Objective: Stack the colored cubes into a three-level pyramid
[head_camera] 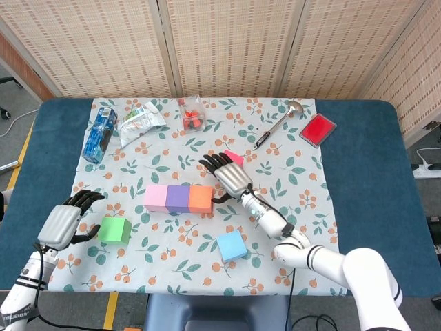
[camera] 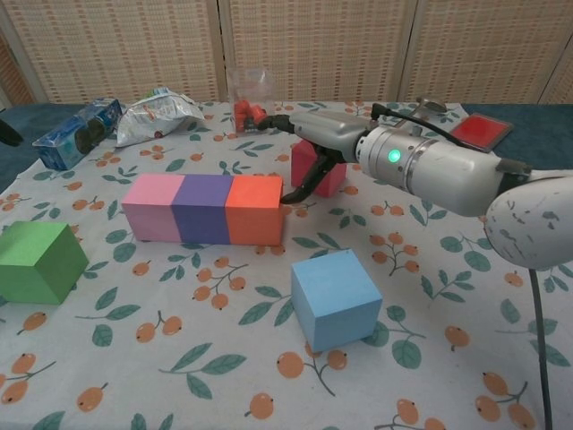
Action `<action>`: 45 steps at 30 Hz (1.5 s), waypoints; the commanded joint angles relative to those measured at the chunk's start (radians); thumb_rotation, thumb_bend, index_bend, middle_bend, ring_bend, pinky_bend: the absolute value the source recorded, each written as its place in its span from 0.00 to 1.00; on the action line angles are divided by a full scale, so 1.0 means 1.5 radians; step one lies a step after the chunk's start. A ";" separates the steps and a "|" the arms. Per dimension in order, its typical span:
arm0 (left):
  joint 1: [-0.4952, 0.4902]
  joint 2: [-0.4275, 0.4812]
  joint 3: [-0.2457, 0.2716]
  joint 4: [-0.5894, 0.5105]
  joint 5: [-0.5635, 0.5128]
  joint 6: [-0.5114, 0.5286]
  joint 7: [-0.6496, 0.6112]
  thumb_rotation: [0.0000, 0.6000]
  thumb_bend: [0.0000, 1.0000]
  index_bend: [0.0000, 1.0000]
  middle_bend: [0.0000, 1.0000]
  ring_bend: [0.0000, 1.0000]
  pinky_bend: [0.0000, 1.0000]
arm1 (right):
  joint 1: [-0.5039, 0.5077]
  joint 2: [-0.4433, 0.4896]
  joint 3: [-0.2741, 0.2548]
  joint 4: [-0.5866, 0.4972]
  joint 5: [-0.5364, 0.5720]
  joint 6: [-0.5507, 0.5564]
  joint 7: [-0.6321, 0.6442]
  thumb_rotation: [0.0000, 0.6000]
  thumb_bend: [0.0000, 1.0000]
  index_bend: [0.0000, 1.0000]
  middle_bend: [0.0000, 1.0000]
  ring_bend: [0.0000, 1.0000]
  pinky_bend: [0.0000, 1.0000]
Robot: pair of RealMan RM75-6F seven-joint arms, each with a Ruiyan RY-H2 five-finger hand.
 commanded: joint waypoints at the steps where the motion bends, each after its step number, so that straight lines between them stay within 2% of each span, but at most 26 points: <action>1: 0.001 0.000 0.000 0.002 0.001 0.002 -0.003 1.00 0.34 0.21 0.18 0.12 0.26 | 0.002 -0.004 0.002 0.004 -0.001 0.000 0.006 0.83 0.00 0.00 0.00 0.00 0.00; 10: 0.001 0.001 0.005 0.008 -0.002 -0.007 -0.005 1.00 0.34 0.21 0.18 0.12 0.26 | -0.005 0.013 -0.006 -0.011 -0.007 0.010 -0.010 0.83 0.01 0.00 0.00 0.00 0.00; 12: 0.000 0.004 0.009 0.007 0.000 -0.015 -0.004 1.00 0.34 0.21 0.18 0.12 0.26 | -0.016 0.038 -0.010 -0.039 -0.011 0.021 -0.017 0.83 0.01 0.00 0.00 0.00 0.00; 18: -0.003 0.015 0.025 -0.002 0.007 -0.037 0.000 1.00 0.34 0.18 0.17 0.12 0.26 | -0.069 0.161 -0.012 -0.181 -0.022 0.089 -0.045 0.82 0.00 0.00 0.00 0.00 0.00; 22: -0.018 0.030 0.042 -0.024 0.001 -0.089 0.010 1.00 0.35 0.10 0.10 0.08 0.22 | -0.113 0.251 -0.013 -0.284 -0.014 0.128 -0.074 0.82 0.01 0.00 0.00 0.00 0.00; 25: -0.027 0.036 0.046 -0.038 -0.006 -0.114 0.013 1.00 0.35 0.02 0.03 0.03 0.17 | -0.141 0.298 -0.019 -0.335 -0.009 0.149 -0.083 0.83 0.00 0.00 0.00 0.00 0.00; 29: -0.040 0.025 0.044 -0.035 -0.030 -0.145 0.034 1.00 0.34 0.00 0.00 0.00 0.14 | -0.183 0.349 -0.036 -0.386 -0.014 0.180 -0.079 0.83 0.00 0.00 0.00 0.00 0.00; 40: -0.049 -0.029 0.033 -0.009 -0.086 -0.155 0.113 1.00 0.33 0.02 0.01 0.02 0.18 | -0.273 0.420 -0.072 -0.427 -0.051 0.257 -0.009 0.83 0.01 0.00 0.00 0.00 0.00; 45: -0.053 -0.046 0.028 0.004 -0.104 -0.160 0.126 1.00 0.33 0.09 0.09 0.09 0.22 | -0.305 0.436 -0.082 -0.428 -0.063 0.286 0.017 0.82 0.01 0.00 0.00 0.00 0.00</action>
